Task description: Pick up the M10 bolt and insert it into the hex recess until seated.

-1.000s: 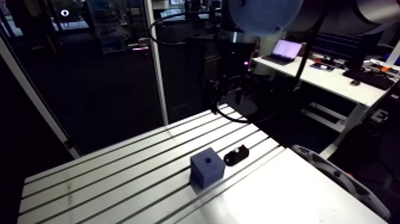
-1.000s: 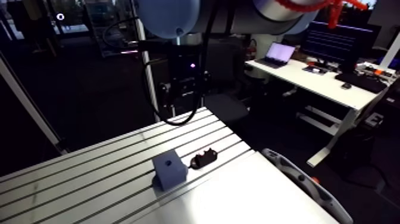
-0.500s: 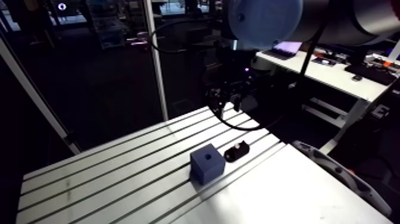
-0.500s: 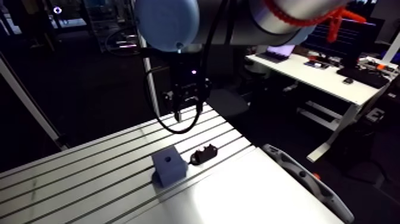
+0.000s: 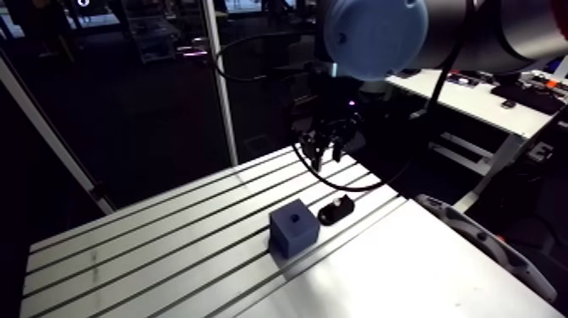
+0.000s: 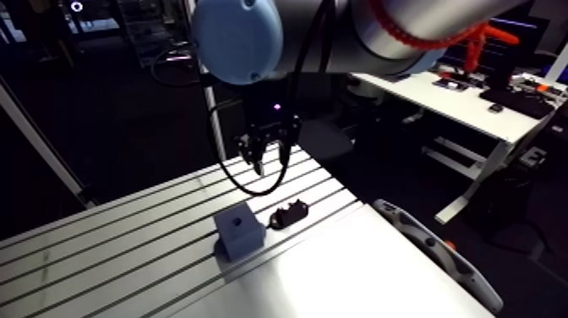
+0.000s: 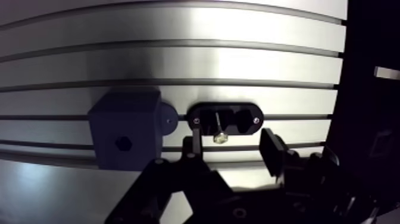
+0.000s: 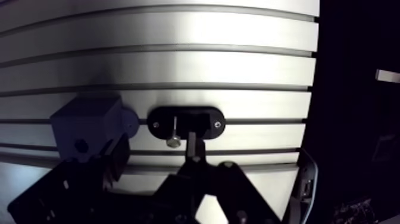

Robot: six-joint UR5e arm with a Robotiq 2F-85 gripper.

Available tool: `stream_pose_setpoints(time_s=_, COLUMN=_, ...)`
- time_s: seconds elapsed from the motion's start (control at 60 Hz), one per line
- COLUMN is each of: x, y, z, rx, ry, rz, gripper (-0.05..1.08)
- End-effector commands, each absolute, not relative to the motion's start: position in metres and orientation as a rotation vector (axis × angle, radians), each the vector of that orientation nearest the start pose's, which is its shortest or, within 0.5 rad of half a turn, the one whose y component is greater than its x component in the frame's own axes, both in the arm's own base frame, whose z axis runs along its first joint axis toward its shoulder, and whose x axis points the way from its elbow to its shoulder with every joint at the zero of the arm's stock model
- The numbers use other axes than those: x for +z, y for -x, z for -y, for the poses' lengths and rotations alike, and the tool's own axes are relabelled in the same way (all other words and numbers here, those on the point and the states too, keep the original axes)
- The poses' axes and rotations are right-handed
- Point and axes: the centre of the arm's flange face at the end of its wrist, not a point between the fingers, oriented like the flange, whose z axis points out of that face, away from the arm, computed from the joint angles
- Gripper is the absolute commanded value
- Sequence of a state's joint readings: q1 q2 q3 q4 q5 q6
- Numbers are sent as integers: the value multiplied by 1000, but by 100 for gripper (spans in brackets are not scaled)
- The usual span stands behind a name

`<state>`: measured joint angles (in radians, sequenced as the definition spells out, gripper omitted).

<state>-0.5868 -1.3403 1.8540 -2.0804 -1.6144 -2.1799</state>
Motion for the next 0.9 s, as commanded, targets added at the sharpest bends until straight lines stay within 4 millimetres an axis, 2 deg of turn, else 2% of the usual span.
stream_pose_setpoints(time_s=0.017, x=273, y=518, z=-192, rx=38, ry=31, rz=-3097, gripper=41)
stream_pose_setpoints(time_s=0.283, x=263, y=518, z=-197, rx=19, ry=19, rz=-3080, gripper=44)
stream_pose_setpoints(time_s=0.667, x=250, y=510, z=-193, rx=-1, ry=11, rz=-3056, gripper=44)
stream_pose_setpoints(time_s=0.9, x=243, y=501, z=-199, rx=4, ry=-3, rz=-3033, gripper=44)
